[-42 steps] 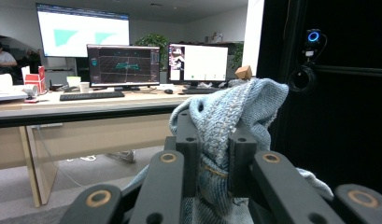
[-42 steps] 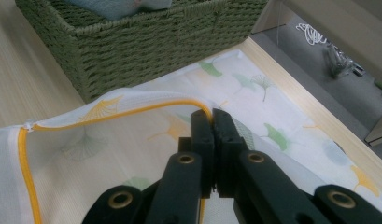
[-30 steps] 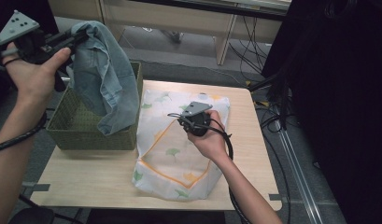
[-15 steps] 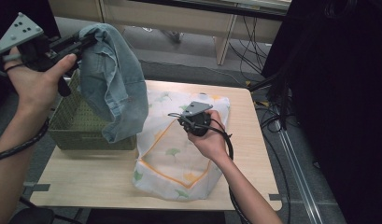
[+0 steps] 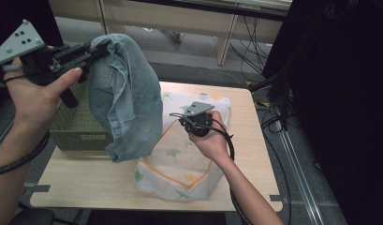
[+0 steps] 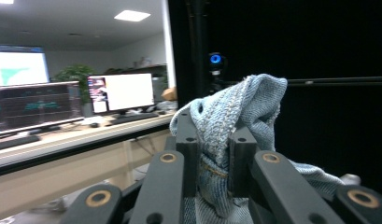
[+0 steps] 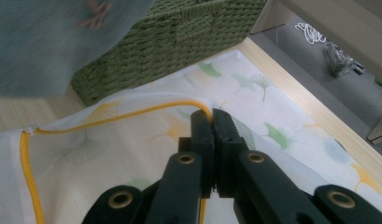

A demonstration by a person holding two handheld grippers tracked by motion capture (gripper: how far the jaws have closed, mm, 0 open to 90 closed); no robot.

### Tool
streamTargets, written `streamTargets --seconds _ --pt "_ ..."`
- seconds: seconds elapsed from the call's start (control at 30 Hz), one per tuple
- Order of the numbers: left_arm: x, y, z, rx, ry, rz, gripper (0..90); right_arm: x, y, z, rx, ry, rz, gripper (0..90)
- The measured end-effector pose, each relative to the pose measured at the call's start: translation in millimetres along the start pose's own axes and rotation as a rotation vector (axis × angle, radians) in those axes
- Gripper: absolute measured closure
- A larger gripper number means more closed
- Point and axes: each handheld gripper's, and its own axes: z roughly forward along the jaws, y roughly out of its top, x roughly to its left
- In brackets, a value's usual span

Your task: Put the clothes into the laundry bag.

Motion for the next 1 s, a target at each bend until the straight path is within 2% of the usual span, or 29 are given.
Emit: streamTargets --seconds 0.1,0.13,0.17,0.2,0.23,0.27,0.3,0.33,0.4,0.47,0.73,0.8,0.83,0.93,1.0 --pt "-12.6 -0.8 -3.9 0.003 -0.06 -0.012 78.7 -1.0 -0.1 0.3 -0.003 0.004 0.0 90.0" --pt "-12.6 -0.8 -3.9 0.003 -0.06 -0.012 78.7 -1.0 -0.1 0.3 -0.003 0.004 0.0 90.0" --pt "-15.3 -0.9 -5.1 0.002 -0.075 -0.016 78.7 -1.6 0.0 0.5 -0.006 0.006 -0.006 90.0" --pt "-17.9 -0.9 -6.3 0.001 -0.089 -0.02 78.7 -1.0 -0.1 0.0 -0.004 0.003 0.009 90.0" --pt "-23.3 -1.3 -8.4 -0.002 -0.112 -0.03 78.7 -2.0 0.0 0.4 -0.008 0.002 -0.005 90.0" --pt "-23.3 -1.3 -8.4 -0.002 -0.112 -0.03 78.7 -2.0 0.0 0.4 -0.008 0.002 -0.005 90.0" --pt "-27.8 -2.1 -10.2 0.004 -0.134 -0.045 78.7 -1.9 -0.1 0.5 -0.007 0.004 0.002 90.0" --pt "-27.8 -2.1 -10.2 0.004 -0.134 -0.045 78.7 -1.9 -0.1 0.5 -0.007 0.004 0.002 90.0" --pt "-32.2 -3.7 -10.8 0.001 -0.159 -0.045 78.7 -2.3 -0.2 0.3 -0.009 0.003 0.004 90.0" --pt "-36.3 -5.7 -11.2 0.007 -0.186 -0.056 78.7 -2.8 -0.3 -0.1 -0.012 0.006 0.008 90.0" --pt "-52.0 -12.5 -9.5 0.036 -0.255 -0.061 78.7 -3.2 -0.3 -0.7 -0.02 0.005 0.021 90.0" --pt "-54.7 -15.6 -8.8 0.041 -0.281 -0.083 78.7 -3.3 -0.4 -1.3 -0.021 0.008 0.036 90.0" --pt "-56.0 -17.4 -8.5 0.045 -0.289 -0.085 78.7 -2.6 -0.3 -3.0 -0.021 -0.001 0.067 90.0" --pt "-59.5 -22.7 -7.2 0.057 -0.304 -0.09 78.6 -5.1 -0.3 -2.9 -0.03 0.005 0.046 90.0" --pt "-61.7 -25.3 -5.4 0.068 -0.316 -0.091 78.7 -5.3 -0.8 -2.5 -0.033 0.005 0.052 90.0"
